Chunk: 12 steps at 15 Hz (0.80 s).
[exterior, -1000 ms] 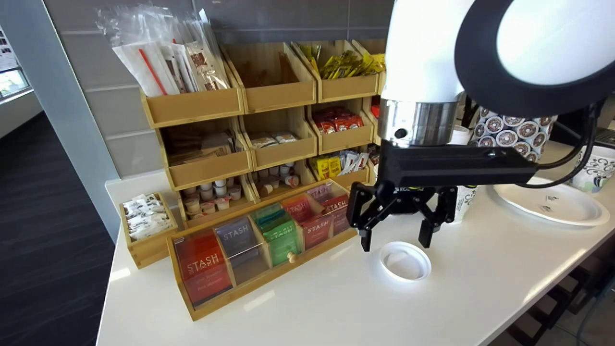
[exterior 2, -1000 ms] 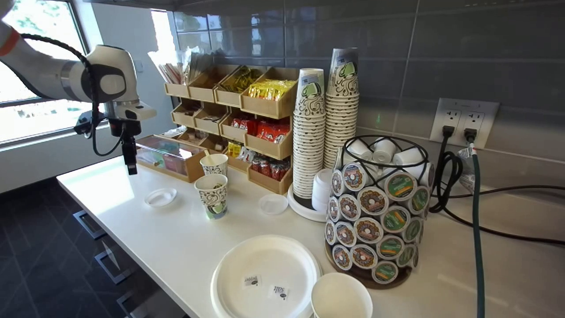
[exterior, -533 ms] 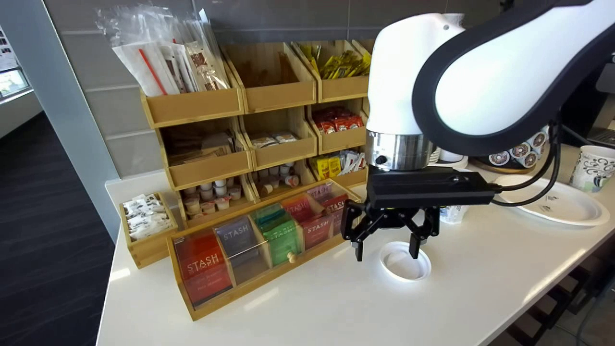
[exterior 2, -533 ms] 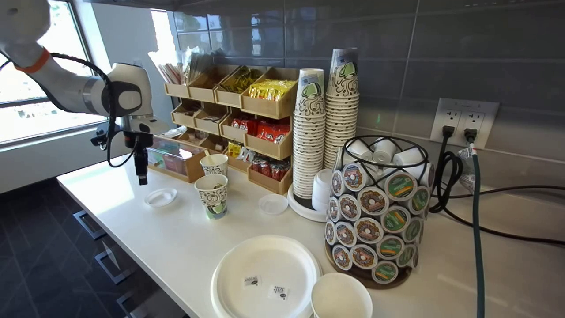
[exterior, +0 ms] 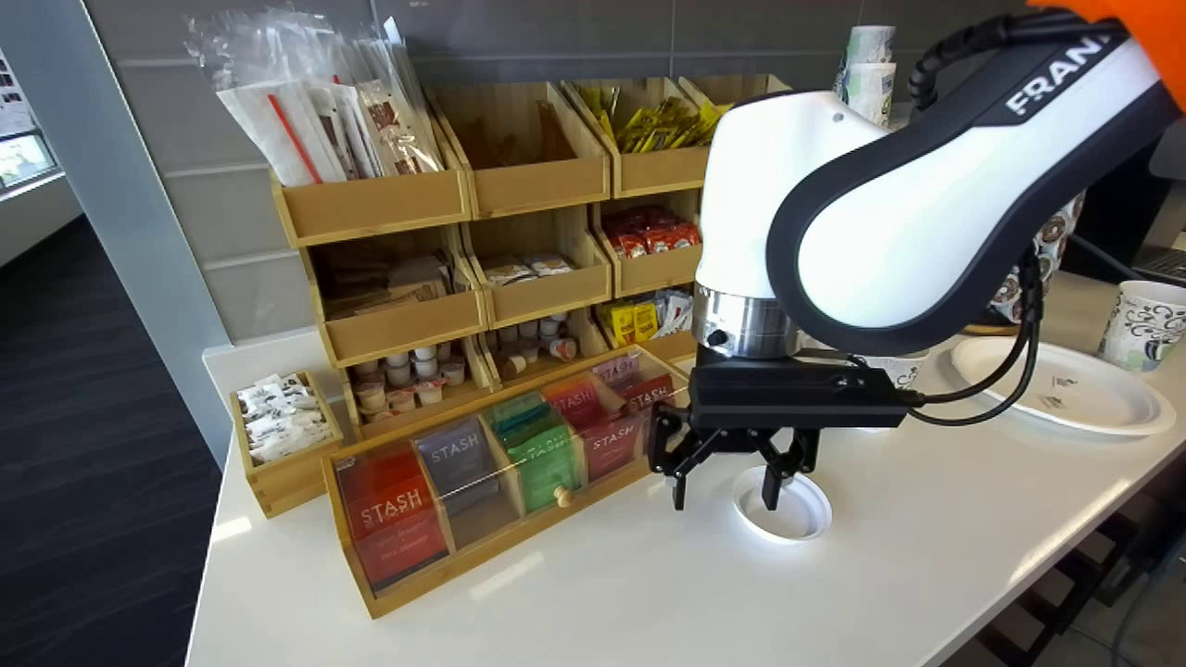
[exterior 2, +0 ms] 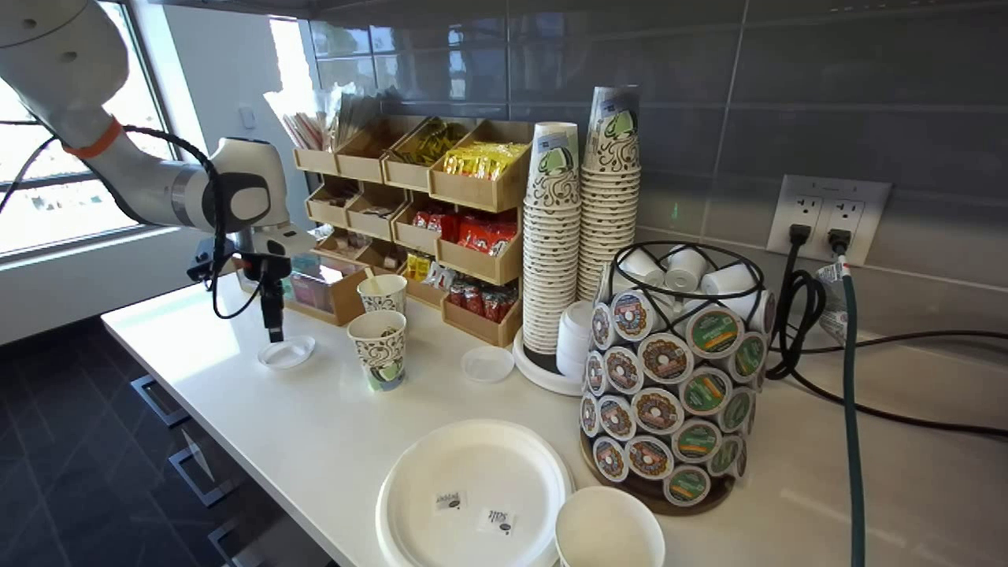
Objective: Pick up the paper cup lid and place it upside down on the paper cup to the right
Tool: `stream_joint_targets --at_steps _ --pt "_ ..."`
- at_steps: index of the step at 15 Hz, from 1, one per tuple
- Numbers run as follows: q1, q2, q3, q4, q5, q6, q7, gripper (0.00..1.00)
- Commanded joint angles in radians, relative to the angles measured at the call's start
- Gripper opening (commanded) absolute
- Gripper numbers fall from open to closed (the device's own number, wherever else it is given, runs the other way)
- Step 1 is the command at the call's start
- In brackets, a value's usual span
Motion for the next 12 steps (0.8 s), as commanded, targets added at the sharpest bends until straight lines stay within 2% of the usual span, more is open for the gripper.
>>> stream_joint_targets --at_steps 1,2,4,5,6,8,9,10,11,12 --pt "0.024 0.027 -0.033 0.009 -0.013 0.014 0.010 0.73" --pt "0.025 0.029 -0.036 0.009 -0.012 0.010 0.008 0.77" --pt "0.028 0.030 -0.040 0.009 -0.014 0.007 0.011 0.66" --pt "0.030 0.027 -0.043 0.009 -0.018 0.003 0.014 0.67" --pt "0.032 0.025 -0.044 0.009 -0.018 0.001 0.014 0.58" --pt "0.036 0.022 -0.047 0.008 -0.022 -0.003 0.018 0.57" --pt "0.039 0.021 -0.050 0.008 -0.025 -0.006 0.019 0.50" --pt "0.042 0.021 -0.051 0.008 -0.027 -0.007 0.020 0.53" --pt "0.045 0.020 -0.053 0.007 -0.030 -0.008 0.021 0.47" --pt "0.047 0.020 -0.055 0.006 -0.032 -0.009 0.022 0.49"
